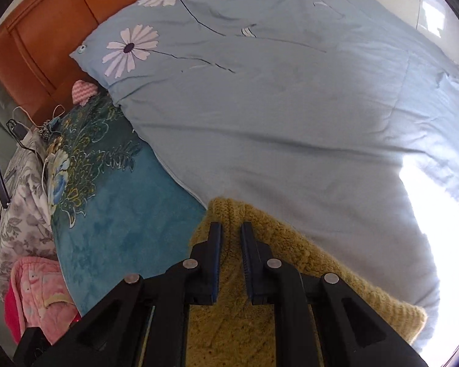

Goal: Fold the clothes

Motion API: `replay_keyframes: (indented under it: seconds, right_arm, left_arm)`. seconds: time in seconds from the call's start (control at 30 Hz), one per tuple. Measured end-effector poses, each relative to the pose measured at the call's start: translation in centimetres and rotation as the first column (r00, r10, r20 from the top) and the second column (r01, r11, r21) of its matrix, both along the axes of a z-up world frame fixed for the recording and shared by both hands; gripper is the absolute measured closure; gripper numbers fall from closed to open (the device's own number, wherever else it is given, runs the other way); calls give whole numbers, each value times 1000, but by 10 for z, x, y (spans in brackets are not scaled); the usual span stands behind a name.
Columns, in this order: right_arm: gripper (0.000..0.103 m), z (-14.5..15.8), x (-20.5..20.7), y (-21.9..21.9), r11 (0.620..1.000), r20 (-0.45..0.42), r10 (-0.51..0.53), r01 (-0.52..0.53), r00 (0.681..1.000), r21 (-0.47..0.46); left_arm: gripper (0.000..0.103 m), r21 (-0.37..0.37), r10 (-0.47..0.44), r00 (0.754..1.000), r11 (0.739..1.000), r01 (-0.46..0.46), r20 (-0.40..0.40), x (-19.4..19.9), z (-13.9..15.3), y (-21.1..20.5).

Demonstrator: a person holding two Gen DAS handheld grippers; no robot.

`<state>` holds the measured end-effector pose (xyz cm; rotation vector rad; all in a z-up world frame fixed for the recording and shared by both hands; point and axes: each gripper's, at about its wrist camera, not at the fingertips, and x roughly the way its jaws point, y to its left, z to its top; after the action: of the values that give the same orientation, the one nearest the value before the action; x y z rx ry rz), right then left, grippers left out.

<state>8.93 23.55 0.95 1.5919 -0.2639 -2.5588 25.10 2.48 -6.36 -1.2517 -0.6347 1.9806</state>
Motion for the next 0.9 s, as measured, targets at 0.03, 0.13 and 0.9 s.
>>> replay_keyframes:
  seconds: [0.03, 0.13, 0.9]
  right_arm:
    - [90, -4, -1, 2, 1000, 9, -6, 6, 1000, -15]
    - [88, 0, 3, 4, 999, 1, 9, -9, 1000, -41]
    - [28, -45, 285, 91, 852, -80, -291, 220, 953, -475]
  left_arm:
    - [90, 5, -7, 1000, 1000, 7, -3, 0, 0, -1]
    - [87, 2, -25, 999, 1000, 25, -39, 0, 10, -5]
    - [26, -338, -217, 974, 923, 184, -64, -148, 21, 87]
